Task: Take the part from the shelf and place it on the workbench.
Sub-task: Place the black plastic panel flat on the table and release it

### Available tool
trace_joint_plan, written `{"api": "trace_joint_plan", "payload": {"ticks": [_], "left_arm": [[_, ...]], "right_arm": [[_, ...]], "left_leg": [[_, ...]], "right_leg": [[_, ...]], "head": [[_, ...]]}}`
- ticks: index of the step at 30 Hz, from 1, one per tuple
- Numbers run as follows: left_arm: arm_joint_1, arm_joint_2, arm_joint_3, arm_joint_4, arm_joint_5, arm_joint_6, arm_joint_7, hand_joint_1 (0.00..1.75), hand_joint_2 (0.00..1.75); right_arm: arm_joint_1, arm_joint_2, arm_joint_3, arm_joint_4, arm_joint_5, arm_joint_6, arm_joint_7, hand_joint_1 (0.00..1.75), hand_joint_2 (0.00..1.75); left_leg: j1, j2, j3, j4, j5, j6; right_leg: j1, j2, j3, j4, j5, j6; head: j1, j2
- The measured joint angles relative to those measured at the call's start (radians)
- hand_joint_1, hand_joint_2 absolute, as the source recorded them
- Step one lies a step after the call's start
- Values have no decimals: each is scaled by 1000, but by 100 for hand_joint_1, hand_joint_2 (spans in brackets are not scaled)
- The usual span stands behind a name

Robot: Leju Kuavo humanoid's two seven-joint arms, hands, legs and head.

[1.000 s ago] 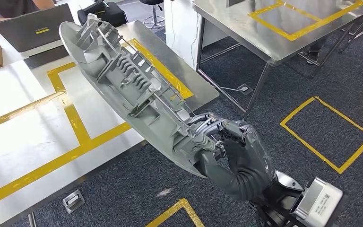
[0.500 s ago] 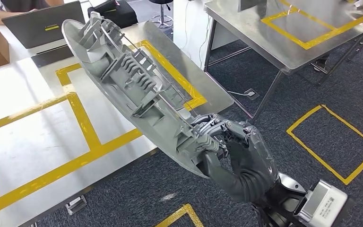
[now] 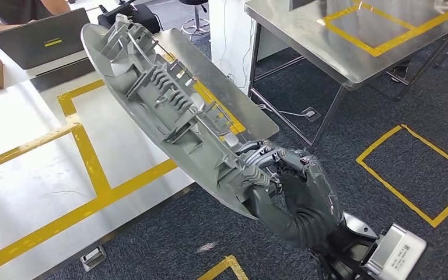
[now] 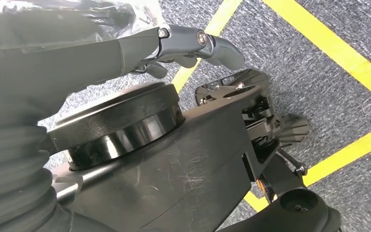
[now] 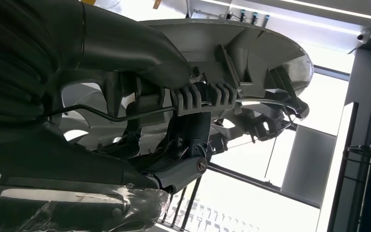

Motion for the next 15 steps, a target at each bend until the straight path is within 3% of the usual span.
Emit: {"api": "trace_joint_plan", "payload": {"ticks": [5,7,10,11,12,13,15], "left_arm": [[-1,1,0,0,-1,0,0,0,175],[-2,0,0,-1,-2,0,0,0,175],[-2,0,0,-1,-2,0,0,0,175],[-1,-1,0,-1,-2,0,0,0,175],[0,-1,0,-1,-2,0,0,0,175],[0,-1,0,-1,-2,0,0,0,175],[0,-1,0,-1,-2,0,0,0,175]], "right_arm": [[1,0,-1,0,1,2,0,175,175],[1,0,-3,0,1,3,0,175,175],[3,0,-4,1,1,3,-1,175,175],[5,-1,-4,1,2,3,-1,175,175],[6,-1,-3,1,3,4,-1,175,175],[6,-1,-3,1,4,4,-1,175,175],[6,-1,-3,1,5,4,0,175,175]], "left_leg": [[-2,1,8,-17,16,11],[5,3,21,-45,35,14],[13,5,28,-57,43,14],[15,5,28,-55,42,11],[17,4,29,-53,40,8],[21,3,30,-49,36,3],[29,0,31,-37,23,-13]], "right_leg": [[-4,0,6,-9,10,9],[-4,1,-1,11,-7,16],[-14,0,-73,171,-85,34],[-20,0,-93,216,-98,41],[-25,-1,-100,231,-94,47],[-30,-2,-88,209,-72,54],[-39,-1,-27,93,-17,67]], "head": [[-4,0],[-2,0],[6,0],[7,0],[8,0],[8,0],[9,0]]}}
